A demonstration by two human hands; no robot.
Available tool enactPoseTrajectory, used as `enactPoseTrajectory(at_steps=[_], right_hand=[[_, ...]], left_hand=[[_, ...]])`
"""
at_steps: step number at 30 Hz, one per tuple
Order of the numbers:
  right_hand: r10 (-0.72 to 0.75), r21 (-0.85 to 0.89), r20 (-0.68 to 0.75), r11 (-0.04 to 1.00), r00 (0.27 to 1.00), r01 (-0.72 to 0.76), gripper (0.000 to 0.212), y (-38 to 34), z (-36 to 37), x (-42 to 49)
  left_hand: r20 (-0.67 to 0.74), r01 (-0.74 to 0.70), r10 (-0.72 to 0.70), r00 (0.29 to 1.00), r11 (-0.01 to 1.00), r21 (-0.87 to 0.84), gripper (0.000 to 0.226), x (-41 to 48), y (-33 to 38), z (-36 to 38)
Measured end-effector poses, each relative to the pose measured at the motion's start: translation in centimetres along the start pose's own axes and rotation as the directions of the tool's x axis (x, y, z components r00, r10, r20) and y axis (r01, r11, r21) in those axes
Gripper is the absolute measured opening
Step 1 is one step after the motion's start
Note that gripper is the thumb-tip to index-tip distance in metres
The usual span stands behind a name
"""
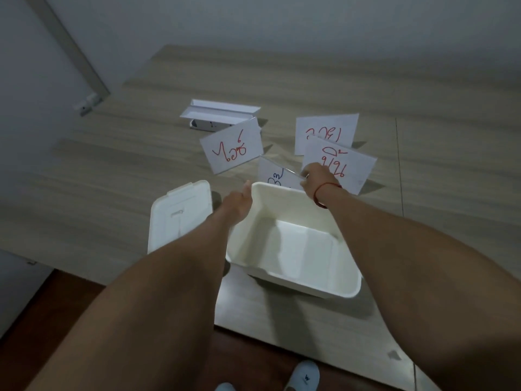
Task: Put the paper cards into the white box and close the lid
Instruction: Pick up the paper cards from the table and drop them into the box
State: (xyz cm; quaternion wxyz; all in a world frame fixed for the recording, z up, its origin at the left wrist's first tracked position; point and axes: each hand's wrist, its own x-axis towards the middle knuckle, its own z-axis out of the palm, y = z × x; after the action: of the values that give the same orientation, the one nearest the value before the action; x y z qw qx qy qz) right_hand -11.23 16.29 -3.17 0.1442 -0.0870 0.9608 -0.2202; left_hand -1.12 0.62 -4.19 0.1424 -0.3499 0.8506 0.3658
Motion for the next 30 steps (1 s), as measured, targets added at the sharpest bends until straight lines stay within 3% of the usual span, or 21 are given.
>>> enactPoseTrajectory(at_steps=[6,12,17,26,30], right_hand=[[-0.055,-0.046,-0.118,0.998,0.992,0.05,0.022,-0.4,-1.2,-2.4],[-0.104,0.023,-0.361,0.993,0.927,0.12,0.032,-1.4,-6.2,-5.5],[-0.106,0.091,-0.431,0.983,0.896,0.16,0.028,-1.1,-8.9,-8.8],[-0.016,0.251,-0.266,0.964,0.964,0.085,0.027,1.6,-5.4,-14.6],[0.044,0.284,-0.088,0.959,0.995,-0.017,0.025,2.5,-2.5,-16.2]], left_hand=[[0.038,-0.05,0.048,0.998,0.997,0.056,0.068,-1.1,-0.4,-0.8],[0.023,-0.1,0.099,0.995,0.994,0.051,0.054,-3.6,-1.0,-0.3],[0.011,-0.129,0.129,0.992,0.991,0.016,0.045,-4.6,-1.3,0.8],[-0.031,-0.206,0.205,0.978,0.975,-0.083,0.044,-4.8,-2.1,1.0],[-0.041,-0.216,0.212,0.976,0.967,-0.135,0.05,-4.6,-2.4,1.1]])
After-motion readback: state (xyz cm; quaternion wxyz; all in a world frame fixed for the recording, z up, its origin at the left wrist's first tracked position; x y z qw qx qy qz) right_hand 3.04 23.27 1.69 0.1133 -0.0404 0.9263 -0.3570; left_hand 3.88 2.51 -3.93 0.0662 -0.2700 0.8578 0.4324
